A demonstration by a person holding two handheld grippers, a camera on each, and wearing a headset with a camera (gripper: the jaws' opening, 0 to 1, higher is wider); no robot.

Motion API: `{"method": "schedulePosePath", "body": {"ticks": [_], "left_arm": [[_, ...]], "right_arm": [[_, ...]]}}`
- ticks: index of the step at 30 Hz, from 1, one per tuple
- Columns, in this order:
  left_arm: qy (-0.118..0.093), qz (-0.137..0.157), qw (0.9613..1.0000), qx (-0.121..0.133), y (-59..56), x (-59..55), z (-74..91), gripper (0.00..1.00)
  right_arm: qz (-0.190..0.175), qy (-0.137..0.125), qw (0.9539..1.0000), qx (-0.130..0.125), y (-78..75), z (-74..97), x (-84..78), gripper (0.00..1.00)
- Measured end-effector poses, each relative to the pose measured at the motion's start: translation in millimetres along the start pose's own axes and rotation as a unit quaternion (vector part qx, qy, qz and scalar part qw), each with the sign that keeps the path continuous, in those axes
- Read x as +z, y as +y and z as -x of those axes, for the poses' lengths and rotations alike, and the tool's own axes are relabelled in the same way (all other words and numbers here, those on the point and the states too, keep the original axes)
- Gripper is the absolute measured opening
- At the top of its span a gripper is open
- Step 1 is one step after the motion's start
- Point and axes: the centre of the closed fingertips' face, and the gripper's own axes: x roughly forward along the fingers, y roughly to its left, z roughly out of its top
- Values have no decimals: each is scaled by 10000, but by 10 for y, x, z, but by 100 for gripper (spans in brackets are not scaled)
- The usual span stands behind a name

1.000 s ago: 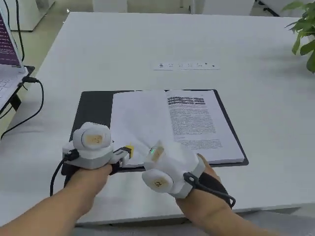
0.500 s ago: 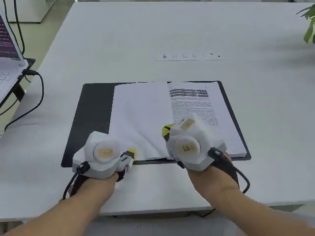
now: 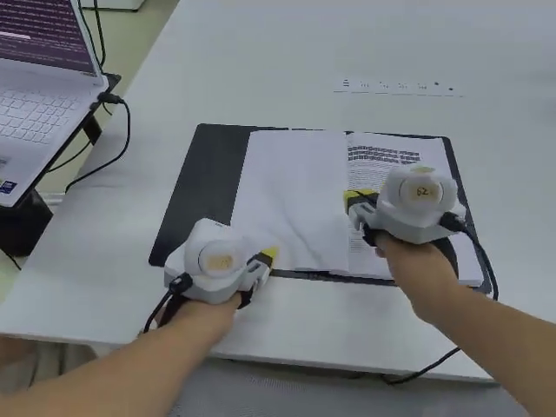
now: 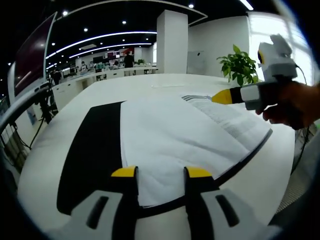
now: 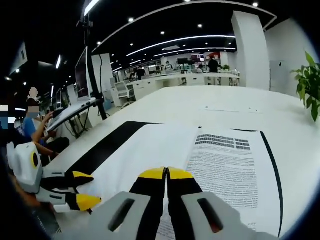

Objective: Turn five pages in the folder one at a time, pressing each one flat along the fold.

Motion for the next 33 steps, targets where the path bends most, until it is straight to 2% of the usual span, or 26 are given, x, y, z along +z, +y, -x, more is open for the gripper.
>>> {"method": "schedulePosePath", "body": {"ticks": [5, 9, 13, 20, 25, 33], "left_arm": [[-45, -10, 10000, -5, 7, 1, -9, 36], [-60, -61, 10000, -14, 19, -6, -33, 36], [-65, -60, 10000, -13, 18, -3, -37, 36], [-75, -55, 10000, -13, 20, -7, -60, 36], [-79, -61, 9999, -15, 14, -9, -73, 36], [-94, -49, 9999, -14, -2, -12, -91, 36]], "right_arm": [[-115, -151, 9998, 9, -94, -206, 95, 0], [-78, -139, 9999, 55, -101, -382, 75, 0], [-252, -108, 9996, -43, -185, -522, 57, 0], [-336, -37, 9994, -102, -285, -698, 23, 0], [-366, -96, 9992, -108, -350, -796, 64, 0], [-380, -155, 9991, -140, -553, -1120, 114, 0]]}}
